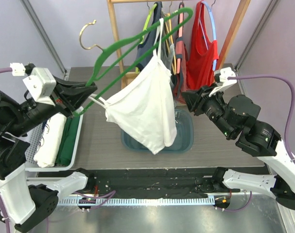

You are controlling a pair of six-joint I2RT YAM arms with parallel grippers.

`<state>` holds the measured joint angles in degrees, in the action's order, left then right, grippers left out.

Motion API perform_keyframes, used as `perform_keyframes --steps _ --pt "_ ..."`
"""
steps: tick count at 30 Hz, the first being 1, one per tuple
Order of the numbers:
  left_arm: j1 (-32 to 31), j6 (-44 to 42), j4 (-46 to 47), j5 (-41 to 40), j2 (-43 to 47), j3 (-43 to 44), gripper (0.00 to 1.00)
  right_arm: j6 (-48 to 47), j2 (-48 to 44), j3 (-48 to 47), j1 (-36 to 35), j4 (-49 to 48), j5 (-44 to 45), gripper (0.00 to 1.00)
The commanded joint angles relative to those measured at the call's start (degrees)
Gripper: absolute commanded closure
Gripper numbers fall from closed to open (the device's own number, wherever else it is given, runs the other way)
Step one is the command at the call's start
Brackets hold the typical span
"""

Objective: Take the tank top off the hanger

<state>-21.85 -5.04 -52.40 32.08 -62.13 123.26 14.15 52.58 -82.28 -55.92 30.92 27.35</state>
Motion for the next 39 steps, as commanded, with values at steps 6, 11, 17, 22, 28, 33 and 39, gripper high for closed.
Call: perform_keyframes --steps 6,11,17,22,28,33,39 --pt "-0.13 -1.38 1.95 3.96 1.04 -12.41 0.98 0.61 -0.72 0.19 -0.07 -5.16 -4.23 0.66" --pt "-0.91 -1.29 2.39 4.75 0.87 -17.44 0.99 1.31 0.33 1.07 -0.15 -10.42 -7.31 0.50" --pt "-1.44 -1.55 1.95 5.19 0.60 -19.29 0.98 1.58 3.23 2.04 -0.07 -14.74 -7.58 0.42" --pt "-1.53 -1.29 1.34 5.89 0.96 -19.90 0.98 1.05 5.25 2.21 -0.07 -16.85 -5.04 0.42" --pt "-1.53 -1.64 0.72 6.25 2.01 -20.34 0.98 -0.35 5.78 2.83 0.11 -18.96 -2.66 0.45" --pt "-1.53 -2.43 0.20 6.16 2.80 -20.78 0.98 -0.62 6.22 3.53 0.81 -19.32 -2.48 0.55" --pt "-1.62 -2.26 0.02 6.60 3.42 -20.69 0.98 0.17 7.01 4.76 1.95 -19.67 -3.62 0.64"
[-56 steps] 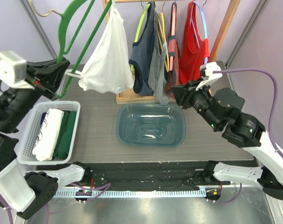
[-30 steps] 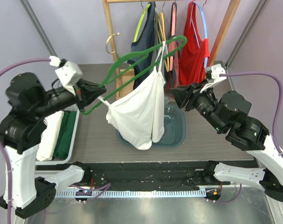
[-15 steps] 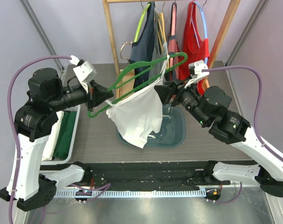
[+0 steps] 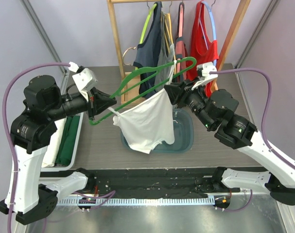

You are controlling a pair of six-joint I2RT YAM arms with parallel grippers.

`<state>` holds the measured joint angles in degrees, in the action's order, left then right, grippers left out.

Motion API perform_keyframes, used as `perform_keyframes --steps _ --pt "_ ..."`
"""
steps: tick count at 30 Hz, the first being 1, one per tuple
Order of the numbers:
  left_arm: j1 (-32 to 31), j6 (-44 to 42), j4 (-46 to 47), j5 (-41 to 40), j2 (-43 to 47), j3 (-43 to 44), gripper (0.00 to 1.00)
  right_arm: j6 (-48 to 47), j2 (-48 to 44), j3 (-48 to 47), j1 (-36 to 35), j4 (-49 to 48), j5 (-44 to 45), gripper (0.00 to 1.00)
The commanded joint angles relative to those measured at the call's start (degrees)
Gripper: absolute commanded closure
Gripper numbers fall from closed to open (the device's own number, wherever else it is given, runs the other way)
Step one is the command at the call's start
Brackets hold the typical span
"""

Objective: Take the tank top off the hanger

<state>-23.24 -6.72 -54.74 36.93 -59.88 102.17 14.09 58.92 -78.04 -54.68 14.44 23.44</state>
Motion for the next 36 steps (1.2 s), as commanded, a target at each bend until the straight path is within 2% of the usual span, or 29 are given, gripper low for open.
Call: perform_keyframes --steps 1,6,8,12,15,25,36 --pt "-0.13 -0.57 2.27 1.74 1.43 0.49 0.98 0.59 0.67 0.69 1.15 -3.45 0.20 0.65" --pt "-0.22 -0.40 2.10 2.18 1.69 0.75 0.98 1.21 1.29 1.22 2.90 -4.06 -1.55 0.66" --pt "-0.22 -0.31 2.01 2.27 1.87 0.57 0.98 1.38 1.38 1.14 3.34 -4.42 -2.08 0.70" --pt "-0.13 -0.66 2.09 1.92 2.22 -0.04 0.98 1.65 0.85 1.40 3.70 -4.50 -2.61 0.84" --pt "-0.13 -0.84 2.09 1.74 2.40 -0.39 0.98 1.82 -0.03 1.84 3.96 -4.50 -2.61 0.99" --pt "-0.22 -4.09 0.78 -1.33 3.01 -2.67 0.97 1.30 -5.30 2.98 4.23 -2.75 0.99 0.99" --pt "-0.22 -7.08 -2.29 -0.90 3.54 -4.00 0.95 -0.11 -8.47 1.93 4.58 -1.87 14.78 0.99"
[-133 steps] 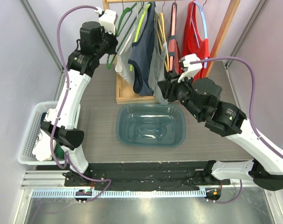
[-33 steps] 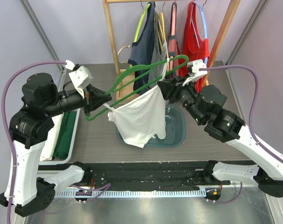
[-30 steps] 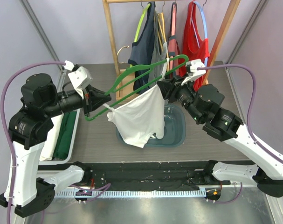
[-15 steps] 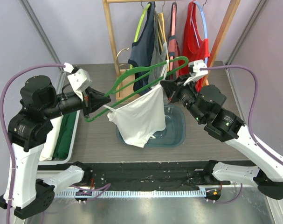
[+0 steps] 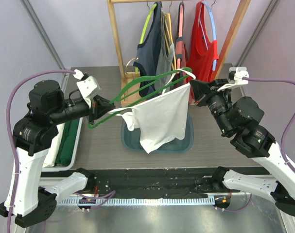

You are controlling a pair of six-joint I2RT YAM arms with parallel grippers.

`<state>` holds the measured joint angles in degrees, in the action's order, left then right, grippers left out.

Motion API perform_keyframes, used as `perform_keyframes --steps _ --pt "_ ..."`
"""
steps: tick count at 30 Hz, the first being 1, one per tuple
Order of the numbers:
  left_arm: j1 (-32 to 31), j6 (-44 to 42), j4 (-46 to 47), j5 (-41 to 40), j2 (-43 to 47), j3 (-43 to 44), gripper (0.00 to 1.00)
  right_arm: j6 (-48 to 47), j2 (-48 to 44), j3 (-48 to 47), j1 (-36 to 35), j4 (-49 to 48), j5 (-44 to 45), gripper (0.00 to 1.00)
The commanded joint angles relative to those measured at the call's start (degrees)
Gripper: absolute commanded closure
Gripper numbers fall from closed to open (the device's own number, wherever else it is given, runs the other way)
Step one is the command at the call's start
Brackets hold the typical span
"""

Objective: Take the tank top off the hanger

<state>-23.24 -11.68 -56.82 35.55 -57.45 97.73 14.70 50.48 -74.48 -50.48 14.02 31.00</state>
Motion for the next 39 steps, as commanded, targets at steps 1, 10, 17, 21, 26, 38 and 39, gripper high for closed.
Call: perform_keyframes --steps 1,10,17,21,26,38,39 --pt "-0.22 -3.42 -0.92 0.66 1.11 0.53 0.95 -0.64 0.32 -1.81 0.47 -1.45 9.06 0.99" --pt "-0.22 -7.21 -6.20 4.17 1.47 2.46 0.96 -0.46 3.13 -4.26 1.17 0.04 15.31 0.99" --pt "-0.22 -7.65 -7.43 5.14 1.90 5.62 0.97 0.07 5.59 -4.71 3.81 2.59 14.88 0.99" --pt "-0.22 -6.60 -5.95 3.57 1.99 8.00 0.98 1.47 5.60 -3.40 5.65 4.87 12.43 0.99" --pt "-0.13 -5.72 -2.25 0.66 1.91 6.95 1.00 2.62 3.58 1.00 6.18 4.88 6.89 0.99" --pt "-2.59 -6.86 3.47 -2.41 -15.74 21.67 1.00 0.68 0.77 1.79 6.18 6.02 0.28 0.55" --pt "-3.12 -7.30 3.47 -2.76 -17.24 23.54 1.00 0.51 0.59 1.53 6.18 5.93 0.72 0.55"
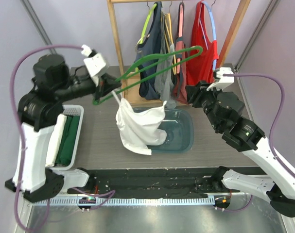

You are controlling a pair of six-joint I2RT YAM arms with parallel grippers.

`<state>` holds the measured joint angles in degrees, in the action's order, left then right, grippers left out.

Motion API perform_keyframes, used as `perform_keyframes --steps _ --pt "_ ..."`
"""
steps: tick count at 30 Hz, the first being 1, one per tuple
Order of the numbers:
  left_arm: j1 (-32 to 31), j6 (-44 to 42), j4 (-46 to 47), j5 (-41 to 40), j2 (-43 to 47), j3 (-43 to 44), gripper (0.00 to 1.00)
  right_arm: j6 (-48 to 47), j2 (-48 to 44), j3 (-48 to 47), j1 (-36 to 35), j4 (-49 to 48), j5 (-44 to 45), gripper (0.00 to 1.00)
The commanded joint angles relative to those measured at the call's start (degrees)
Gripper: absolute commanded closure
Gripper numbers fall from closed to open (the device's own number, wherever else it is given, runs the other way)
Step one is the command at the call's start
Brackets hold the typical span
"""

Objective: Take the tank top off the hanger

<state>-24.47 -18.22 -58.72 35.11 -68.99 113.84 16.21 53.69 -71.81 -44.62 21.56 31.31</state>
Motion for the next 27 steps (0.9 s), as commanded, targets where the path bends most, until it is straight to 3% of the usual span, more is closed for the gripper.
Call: perform_keyframes --steps 1,4,5,10,18,27 --pt "-2.25 -0.85 5.46 -2.68 -8.59 9.19 1.00 -1.35 -2.89 -1.57 0.41 -1.61 0.33 0.55" --pt "-4.44 -1.55 3.62 -3.21 -12.73 15.00 1.00 -1.62 -4.20 -2.37 0.32 -0.91 -1.33 0.52" --pt "-6.01 -1.99 2.65 -3.99 -13.01 15.44 1.00 -1.70 -4.64 -2.63 0.32 -0.39 -2.30 0.45" --pt "-9.19 -5.06 -0.07 -4.79 -11.35 10.18 1.00 -3.02 -7.98 -7.10 0.32 2.78 -14.83 0.27" --pt "-12.18 -11.13 -11.41 -0.84 -9.59 6.40 1.00 -12.06 -4.48 -20.72 0.32 13.76 -35.69 0.25" --pt "-13.41 -13.77 -17.57 7.51 -8.53 2.88 1.00 -20.42 -1.22 -18.37 0.41 18.69 -52.57 0.28"
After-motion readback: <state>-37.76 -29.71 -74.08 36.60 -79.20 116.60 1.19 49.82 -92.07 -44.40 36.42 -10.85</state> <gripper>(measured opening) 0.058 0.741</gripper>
